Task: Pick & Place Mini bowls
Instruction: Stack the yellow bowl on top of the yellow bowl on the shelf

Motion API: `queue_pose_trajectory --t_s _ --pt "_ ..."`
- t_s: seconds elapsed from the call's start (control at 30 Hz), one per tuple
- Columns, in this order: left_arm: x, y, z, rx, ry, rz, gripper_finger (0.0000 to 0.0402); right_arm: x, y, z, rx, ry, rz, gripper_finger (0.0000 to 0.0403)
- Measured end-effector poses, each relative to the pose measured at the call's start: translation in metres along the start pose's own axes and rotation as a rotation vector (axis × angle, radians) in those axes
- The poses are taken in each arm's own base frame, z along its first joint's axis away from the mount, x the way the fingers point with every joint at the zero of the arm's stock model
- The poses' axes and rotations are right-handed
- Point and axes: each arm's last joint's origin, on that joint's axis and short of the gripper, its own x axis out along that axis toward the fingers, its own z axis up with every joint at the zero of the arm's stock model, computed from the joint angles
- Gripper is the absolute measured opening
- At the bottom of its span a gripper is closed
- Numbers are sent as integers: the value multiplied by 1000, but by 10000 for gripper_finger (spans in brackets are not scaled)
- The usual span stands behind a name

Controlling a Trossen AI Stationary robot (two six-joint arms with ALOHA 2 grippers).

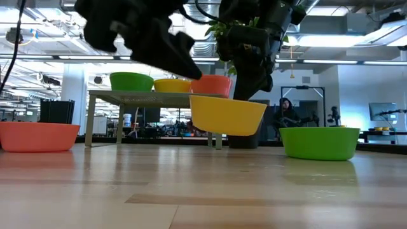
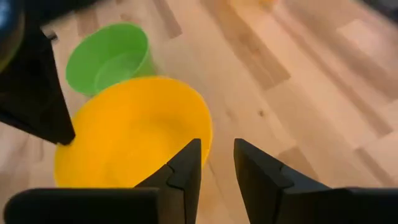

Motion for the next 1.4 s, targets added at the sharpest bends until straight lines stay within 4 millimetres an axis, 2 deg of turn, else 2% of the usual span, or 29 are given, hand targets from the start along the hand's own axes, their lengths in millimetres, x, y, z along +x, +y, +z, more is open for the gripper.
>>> queue_pose_trajectory --t_s 0.2,0.5,0.83,0.97,1.2,1.3,1.4 --pt "10 1 -6 49 55 81 97 0 1 0 -1 1 4 1" --pt "13 -1 -9 59 61 46 97 0 0 1 4 3 28 1" --pt "14 -2 -10 164 74 30 95 0 0 3 8 3 107 1" --pt "14 -2 -10 183 74 27 78 -1 -2 6 15 -6 132 1" --pt "14 -3 -11 191 75 24 14 -1 -11 10 41 1 193 1" --pt "14 -2 -11 191 77 28 10 -2 -15 13 50 -15 198 6" --pt "14 -4 -10 194 79 29 10 -2 -17 15 -18 -32 200 20"
